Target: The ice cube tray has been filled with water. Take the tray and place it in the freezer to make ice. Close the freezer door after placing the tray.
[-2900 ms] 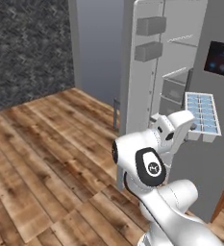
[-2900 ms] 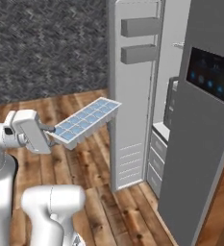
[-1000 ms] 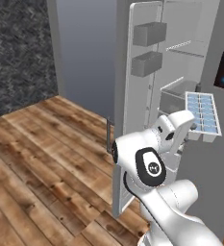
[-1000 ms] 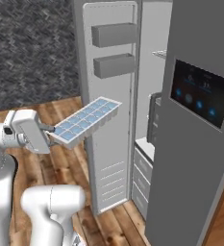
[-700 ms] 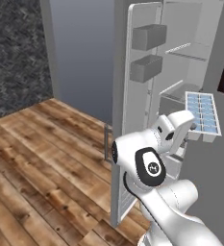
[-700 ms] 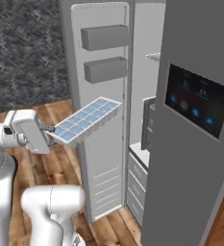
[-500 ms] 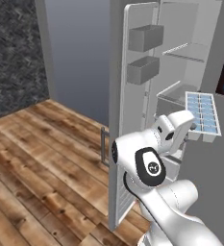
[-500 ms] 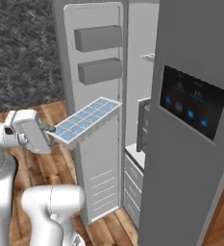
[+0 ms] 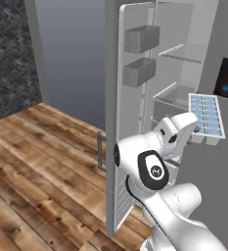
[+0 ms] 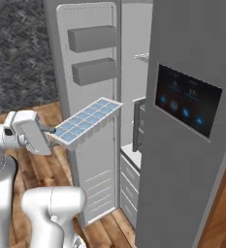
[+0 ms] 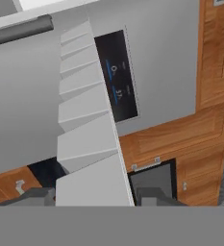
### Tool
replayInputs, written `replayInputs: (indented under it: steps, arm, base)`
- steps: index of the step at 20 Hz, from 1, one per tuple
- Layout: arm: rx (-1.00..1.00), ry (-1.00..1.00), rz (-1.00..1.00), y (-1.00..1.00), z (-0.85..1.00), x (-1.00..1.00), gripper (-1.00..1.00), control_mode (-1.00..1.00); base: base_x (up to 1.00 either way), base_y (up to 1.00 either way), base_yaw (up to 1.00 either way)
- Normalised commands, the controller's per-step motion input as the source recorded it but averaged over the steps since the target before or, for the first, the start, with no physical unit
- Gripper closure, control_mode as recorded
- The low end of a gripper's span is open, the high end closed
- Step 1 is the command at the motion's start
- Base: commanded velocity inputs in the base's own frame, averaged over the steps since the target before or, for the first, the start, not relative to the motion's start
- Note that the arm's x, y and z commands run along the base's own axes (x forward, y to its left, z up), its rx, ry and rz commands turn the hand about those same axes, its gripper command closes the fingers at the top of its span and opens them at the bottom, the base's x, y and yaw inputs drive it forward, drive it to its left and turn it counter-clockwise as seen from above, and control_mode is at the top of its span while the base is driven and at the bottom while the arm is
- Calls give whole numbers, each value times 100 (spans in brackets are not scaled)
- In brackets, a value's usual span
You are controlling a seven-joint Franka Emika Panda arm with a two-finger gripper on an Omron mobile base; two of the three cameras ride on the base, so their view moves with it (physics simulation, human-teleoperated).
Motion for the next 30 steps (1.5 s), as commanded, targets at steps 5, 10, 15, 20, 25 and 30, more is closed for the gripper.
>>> replayInputs:
  steps: [5,10,15,20,25,30]
  arm:
    - [0,0,0,0,0,0,100,100]
    - [0,0,0,0,0,0,100,100]
    - [0,0,0,0,0,0,100,100]
    - [0,0,0,0,0,0,100,100]
    - [0,0,0,0,0,0,100,100]
    - [0,0,0,0,0,0,100,100]
  base:
    - [37,0,-13]
    - [43,10,-15]
    - [48,24,-16]
    - [42,14,-17]
    - [19,0,-19]
    - [24,0,-19]
